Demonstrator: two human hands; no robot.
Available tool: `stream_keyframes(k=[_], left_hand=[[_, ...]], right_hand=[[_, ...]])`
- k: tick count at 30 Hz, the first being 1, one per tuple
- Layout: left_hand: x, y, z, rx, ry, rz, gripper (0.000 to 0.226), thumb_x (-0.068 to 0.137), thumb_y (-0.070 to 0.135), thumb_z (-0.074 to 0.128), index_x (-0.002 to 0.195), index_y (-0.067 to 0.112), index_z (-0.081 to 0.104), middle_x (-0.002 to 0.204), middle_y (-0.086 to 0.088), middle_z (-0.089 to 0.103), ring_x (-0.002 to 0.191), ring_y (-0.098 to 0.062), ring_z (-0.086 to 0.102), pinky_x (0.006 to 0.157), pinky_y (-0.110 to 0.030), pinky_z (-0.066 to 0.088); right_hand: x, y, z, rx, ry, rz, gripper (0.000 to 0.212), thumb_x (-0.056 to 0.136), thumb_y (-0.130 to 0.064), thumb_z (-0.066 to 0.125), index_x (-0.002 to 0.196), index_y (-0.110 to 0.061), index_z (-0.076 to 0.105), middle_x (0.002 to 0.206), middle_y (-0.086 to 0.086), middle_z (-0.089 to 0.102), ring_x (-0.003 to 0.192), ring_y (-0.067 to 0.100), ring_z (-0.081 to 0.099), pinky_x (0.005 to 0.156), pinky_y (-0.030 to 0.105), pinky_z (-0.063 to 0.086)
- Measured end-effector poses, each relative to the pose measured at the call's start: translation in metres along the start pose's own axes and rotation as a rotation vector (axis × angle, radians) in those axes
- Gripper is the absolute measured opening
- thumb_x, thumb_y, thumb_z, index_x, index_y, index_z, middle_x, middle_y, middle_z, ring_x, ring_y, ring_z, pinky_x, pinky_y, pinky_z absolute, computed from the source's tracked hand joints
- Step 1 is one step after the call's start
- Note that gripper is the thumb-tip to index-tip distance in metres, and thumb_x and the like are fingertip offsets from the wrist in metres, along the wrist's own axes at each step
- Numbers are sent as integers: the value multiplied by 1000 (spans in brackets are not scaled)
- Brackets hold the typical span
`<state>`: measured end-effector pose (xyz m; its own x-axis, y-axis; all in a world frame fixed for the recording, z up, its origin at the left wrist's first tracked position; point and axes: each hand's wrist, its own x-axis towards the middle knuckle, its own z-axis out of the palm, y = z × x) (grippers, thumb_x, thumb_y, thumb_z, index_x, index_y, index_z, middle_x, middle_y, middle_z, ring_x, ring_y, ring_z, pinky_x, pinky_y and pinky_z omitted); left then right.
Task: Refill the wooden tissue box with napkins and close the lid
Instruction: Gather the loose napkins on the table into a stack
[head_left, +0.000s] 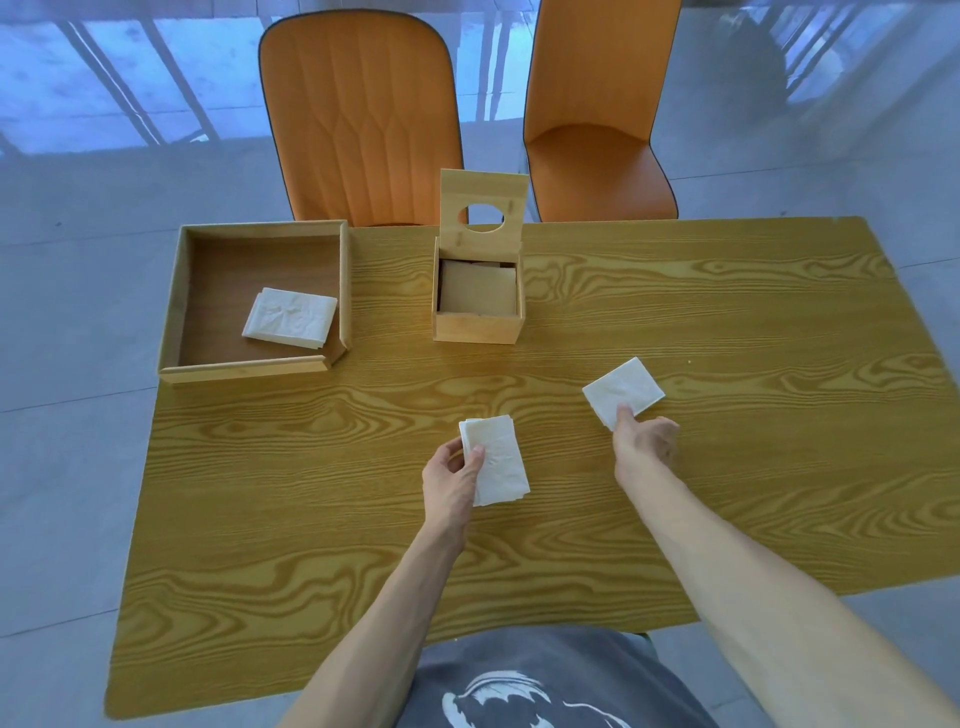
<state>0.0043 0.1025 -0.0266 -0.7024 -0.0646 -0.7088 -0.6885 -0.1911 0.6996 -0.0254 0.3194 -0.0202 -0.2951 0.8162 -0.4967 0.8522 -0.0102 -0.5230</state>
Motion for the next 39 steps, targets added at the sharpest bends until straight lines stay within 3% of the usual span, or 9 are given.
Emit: stream_keyframes(k=[3, 8, 11, 15, 21, 25, 29, 35, 39], left_hand=[[1, 1, 0, 10, 5, -2, 31, 94, 20, 65, 123, 13, 58, 102, 0, 70, 87, -11, 67, 69, -25, 55], [1, 1, -1, 11, 3, -11, 30, 93, 21, 66, 122, 15, 58, 106, -4, 72, 93, -16, 69, 76, -31, 58], [1, 0, 0, 10, 4, -16, 30, 93, 21, 66, 121, 15, 58, 106, -3, 72, 93, -16, 69, 76, -31, 58], [-1, 2, 0, 17, -2, -13, 25, 94, 21, 64, 118, 18, 57, 99, 3, 70, 87, -10, 68, 69, -26, 56], [-4, 1, -5, 28, -6, -22, 29, 97, 23, 61, 124, 13, 58, 100, 3, 69, 89, -12, 67, 69, -28, 55], [-8, -1, -9, 17, 4, -35, 30, 97, 23, 59, 125, 12, 58, 106, -2, 68, 93, -17, 67, 75, -32, 57], [-14, -5, -16, 17, -3, -37, 30, 98, 26, 57, 125, 13, 59, 112, -5, 68, 98, -22, 67, 80, -37, 57], [-18, -8, -20, -2, -12, -64, 18, 98, 29, 56, 114, 20, 58, 111, -8, 70, 98, -24, 69, 83, -39, 58], [-21, -11, -25, 6, -7, -67, 25, 98, 33, 57, 112, 14, 61, 110, -9, 71, 100, -26, 69, 90, -45, 57]], right_hand=[[6, -3, 9, -4, -10, 42, 76, 96, -43, 56, 147, 4, 24, 147, 26, 40, 131, 40, 47, 106, 49, 39], [7, -5, 19, 6, 24, 43, 48, 89, -41, 66, 120, -6, 56, 129, 16, 54, 108, 36, 61, 92, 50, 52], [1, -5, 19, -11, 1, -4, 37, 92, -38, 62, 114, -8, 62, 130, 10, 50, 108, 33, 59, 92, 48, 52], [-4, 2, 20, -26, -8, -94, 26, 85, -39, 62, 95, -15, 64, 111, 8, 64, 91, 28, 65, 81, 45, 57], [-28, 14, 13, -9, -49, -250, 19, 94, -28, 61, 106, -14, 64, 91, -1, 65, 86, 21, 63, 76, 36, 52], [-42, 29, 9, 139, -186, -301, 12, 95, -22, 62, 105, -16, 63, 78, -7, 71, 79, 19, 72, 73, 40, 60], [-65, 48, 0, 279, -408, -303, 17, 95, -19, 65, 111, -12, 62, 85, 1, 76, 68, 13, 73, 57, 27, 55], [-83, 67, 3, 237, -700, -296, 24, 91, -22, 71, 110, -9, 66, 89, 7, 78, 63, 11, 72, 49, 19, 50], [-90, 77, 9, 154, -757, -292, 28, 89, -25, 73, 111, -8, 67, 88, 4, 78, 62, 11, 71, 46, 20, 47]])
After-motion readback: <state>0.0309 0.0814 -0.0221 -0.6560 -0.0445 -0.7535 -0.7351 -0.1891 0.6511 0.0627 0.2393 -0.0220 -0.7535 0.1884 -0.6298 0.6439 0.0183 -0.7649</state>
